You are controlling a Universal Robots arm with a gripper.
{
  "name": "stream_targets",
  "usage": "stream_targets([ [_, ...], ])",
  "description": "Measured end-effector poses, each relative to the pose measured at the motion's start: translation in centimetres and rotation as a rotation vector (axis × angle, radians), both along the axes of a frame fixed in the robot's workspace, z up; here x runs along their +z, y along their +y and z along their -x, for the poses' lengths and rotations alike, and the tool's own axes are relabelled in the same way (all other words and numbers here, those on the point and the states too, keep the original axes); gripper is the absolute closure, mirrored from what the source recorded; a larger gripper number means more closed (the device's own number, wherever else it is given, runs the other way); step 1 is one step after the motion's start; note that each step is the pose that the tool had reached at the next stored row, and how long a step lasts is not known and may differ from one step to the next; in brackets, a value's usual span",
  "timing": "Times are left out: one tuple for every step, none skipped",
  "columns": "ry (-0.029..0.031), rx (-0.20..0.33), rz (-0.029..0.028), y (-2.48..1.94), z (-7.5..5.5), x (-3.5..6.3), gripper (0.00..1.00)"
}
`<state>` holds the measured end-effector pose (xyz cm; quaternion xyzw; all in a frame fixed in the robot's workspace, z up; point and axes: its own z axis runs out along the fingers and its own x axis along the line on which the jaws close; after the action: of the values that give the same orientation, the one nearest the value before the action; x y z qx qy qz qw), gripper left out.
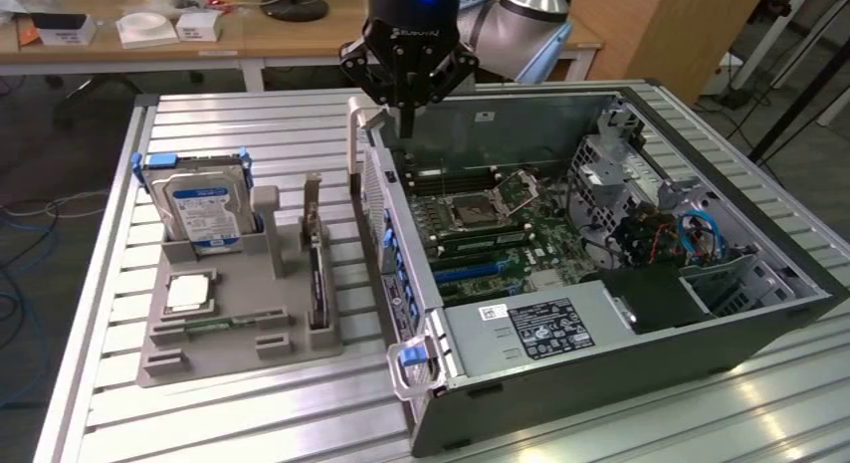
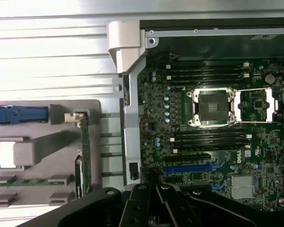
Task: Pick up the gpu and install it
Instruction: 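Reach for the gpu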
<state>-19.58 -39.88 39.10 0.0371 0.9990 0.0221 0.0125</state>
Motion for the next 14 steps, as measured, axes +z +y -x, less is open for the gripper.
stream_targets([
  [-0.0001,0.0,0.0,0.0,0.2,-0.01,0.89],
  [0.0,0.0,0.0,0.0,0.4,-0.01,0.89],
  [-0.0001,0.0,-0.0001,0.0,0.6,-0.02,0.89],
  [-0.0001,0.0,0.0,0.0,0.8,-0.02,0.89],
  [0.0,0.0,-0.0001,0.0,1.0,-0.02,0.89],
  [0.0,0.001,0.0,0.0,1.2,-0.02,0.89],
  [0.0,0.001,0.0,0.0,1.4,-0.03,0.89],
  [-0.0001,0.001,0.0,0.0,1.6,-0.04,0.89],
  [-0.0001,0.001,-0.0001,0.0,1.8,-0.04,0.89],
  [0.0,0.001,-0.0001,0.0,2.0,-0.04,0.89],
  [-0.0001,0.001,0.0,0.0,2.2,-0.05,0.89],
  [0.0,0.001,0.0,0.0,2.4,-0.05,0.89],
  [-0.0001,0.002,-0.0001,0.0,2.6,-0.05,0.89],
  [0.0,0.002,0.0,0.0,2.8,-0.06,0.89],
])
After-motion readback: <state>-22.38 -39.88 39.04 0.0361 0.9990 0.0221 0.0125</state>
